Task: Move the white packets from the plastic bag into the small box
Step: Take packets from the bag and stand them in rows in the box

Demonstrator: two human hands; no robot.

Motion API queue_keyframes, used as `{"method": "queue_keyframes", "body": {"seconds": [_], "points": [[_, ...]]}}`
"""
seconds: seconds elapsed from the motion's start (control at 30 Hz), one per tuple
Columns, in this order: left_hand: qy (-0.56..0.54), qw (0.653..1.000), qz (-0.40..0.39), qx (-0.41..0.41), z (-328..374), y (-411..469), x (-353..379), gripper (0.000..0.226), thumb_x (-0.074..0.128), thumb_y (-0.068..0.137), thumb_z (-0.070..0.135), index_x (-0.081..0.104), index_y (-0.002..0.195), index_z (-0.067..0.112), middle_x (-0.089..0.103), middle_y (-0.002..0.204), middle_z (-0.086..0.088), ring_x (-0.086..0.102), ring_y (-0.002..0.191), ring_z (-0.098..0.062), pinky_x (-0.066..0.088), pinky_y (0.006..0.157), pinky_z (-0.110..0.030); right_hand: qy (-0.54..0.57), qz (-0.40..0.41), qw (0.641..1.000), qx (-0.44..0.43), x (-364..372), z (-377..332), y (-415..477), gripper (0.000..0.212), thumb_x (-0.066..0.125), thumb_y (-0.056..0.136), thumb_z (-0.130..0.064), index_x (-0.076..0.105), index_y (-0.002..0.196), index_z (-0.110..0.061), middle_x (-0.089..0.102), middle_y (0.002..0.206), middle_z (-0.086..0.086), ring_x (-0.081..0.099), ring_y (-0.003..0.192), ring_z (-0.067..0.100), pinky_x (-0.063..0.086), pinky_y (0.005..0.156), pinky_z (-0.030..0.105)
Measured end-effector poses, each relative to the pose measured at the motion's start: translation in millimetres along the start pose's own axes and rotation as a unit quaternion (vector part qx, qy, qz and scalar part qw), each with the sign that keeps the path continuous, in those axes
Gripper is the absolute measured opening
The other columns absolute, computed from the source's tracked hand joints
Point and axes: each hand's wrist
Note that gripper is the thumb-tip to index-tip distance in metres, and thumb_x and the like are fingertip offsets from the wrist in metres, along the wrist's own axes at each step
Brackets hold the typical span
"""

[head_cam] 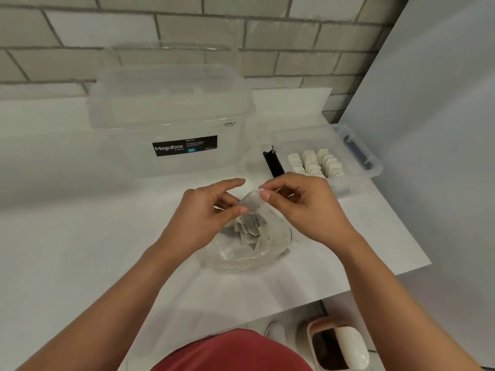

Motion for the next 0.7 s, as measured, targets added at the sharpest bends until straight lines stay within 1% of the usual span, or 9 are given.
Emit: {"method": "queue_keyframes", "body": {"seconds": [0.13,0.2,0.3,0.33,0.4,0.47,0.53,0.6,0.7], "points": [[-0.002,1.000,0.007,0.016,12,10,17,0.052,0.081,0.083,0.025,0.061,0.129,0.036,0.076,0.092,0.015,0.071,0.090,-0.002,0.057,0.088,-0.032,-0.095,-0.034,0.994,-0.036,-33,7,11,0.009,0.073,0.093,-0.026,0.079,0.098,-0.029,0.073,0.086,-0.018,0.070,0.080,0.008,0.057,0.077,0.033],[0.005,0.999,0.036,0.021,17,16,29,0.048,0.081,0.081,0.030,0.063,0.125,0.037,0.074,0.098,0.016,0.068,0.096,-0.001,0.057,0.083,-0.027,-0.099,-0.003,0.995,-0.032,-54,12,20,0.009,0.072,0.093,-0.025,0.079,0.098,-0.029,0.074,0.083,-0.017,0.071,0.077,0.005,0.058,0.076,0.031],[0.051,0.996,0.055,0.045,22,25,48,0.038,0.080,0.081,0.038,0.068,0.117,0.036,0.069,0.106,0.021,0.064,0.101,0.000,0.056,0.078,-0.023,-0.166,0.075,0.981,-0.062,-87,22,42,0.012,0.073,0.093,-0.020,0.079,0.101,-0.025,0.076,0.090,-0.014,0.069,0.080,0.002,0.054,0.077,0.018],[0.071,0.995,0.049,0.058,23,28,55,0.034,0.079,0.082,0.040,0.070,0.114,0.036,0.067,0.106,0.022,0.062,0.102,0.000,0.056,0.078,-0.022,-0.193,0.091,0.974,-0.072,-96,26,52,0.013,0.072,0.093,-0.019,0.079,0.103,-0.023,0.076,0.092,-0.012,0.069,0.081,0.003,0.054,0.079,0.019],[0.117,0.989,0.033,0.082,26,34,71,0.029,0.075,0.084,0.046,0.071,0.111,0.038,0.065,0.109,0.023,0.060,0.104,0.001,0.054,0.081,-0.022,-0.238,0.101,0.963,-0.080,-110,39,75,0.015,0.071,0.094,-0.018,0.078,0.107,-0.019,0.077,0.096,-0.006,0.069,0.084,0.010,0.056,0.085,0.028],[0.171,0.979,0.032,0.108,28,39,87,0.033,0.070,0.086,0.053,0.070,0.115,0.038,0.062,0.114,0.023,0.058,0.105,0.003,0.053,0.085,-0.023,-0.269,0.084,0.956,-0.078,-115,54,99,0.016,0.068,0.095,-0.019,0.077,0.108,-0.018,0.077,0.100,-0.003,0.070,0.090,0.016,0.056,0.088,0.037],[0.222,0.965,0.049,0.130,28,45,102,0.036,0.065,0.088,0.056,0.068,0.119,0.038,0.059,0.118,0.023,0.056,0.109,0.003,0.053,0.086,-0.025,-0.296,0.052,0.950,-0.082,-111,69,121,0.016,0.064,0.097,-0.018,0.077,0.106,-0.018,0.077,0.103,-0.002,0.069,0.094,0.020,0.056,0.086,0.041],[0.260,0.954,0.063,0.135,29,50,112,0.033,0.064,0.090,0.053,0.069,0.118,0.037,0.059,0.118,0.023,0.055,0.110,0.001,0.055,0.083,-0.029,-0.322,0.008,0.942,-0.091,-103,81,139,0.019,0.061,0.097,-0.015,0.078,0.105,-0.016,0.077,0.105,0.001,0.069,0.096,0.024,0.055,0.085,0.041],[0.294,0.941,0.094,0.140,27,54,121,0.020,0.071,0.089,0.039,0.074,0.109,0.034,0.063,0.111,0.020,0.061,0.099,-0.003,0.058,0.072,-0.030,-0.336,-0.072,0.936,-0.072,-88,94,161,0.021,0.060,0.097,-0.015,0.078,0.106,-0.018,0.076,0.107,0.001,0.067,0.099,0.025,0.055,0.087,0.040]]}}
Point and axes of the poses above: each hand's wrist, its own y-axis towards the middle knuckle, its own x-axis out of the palm, z = x × y
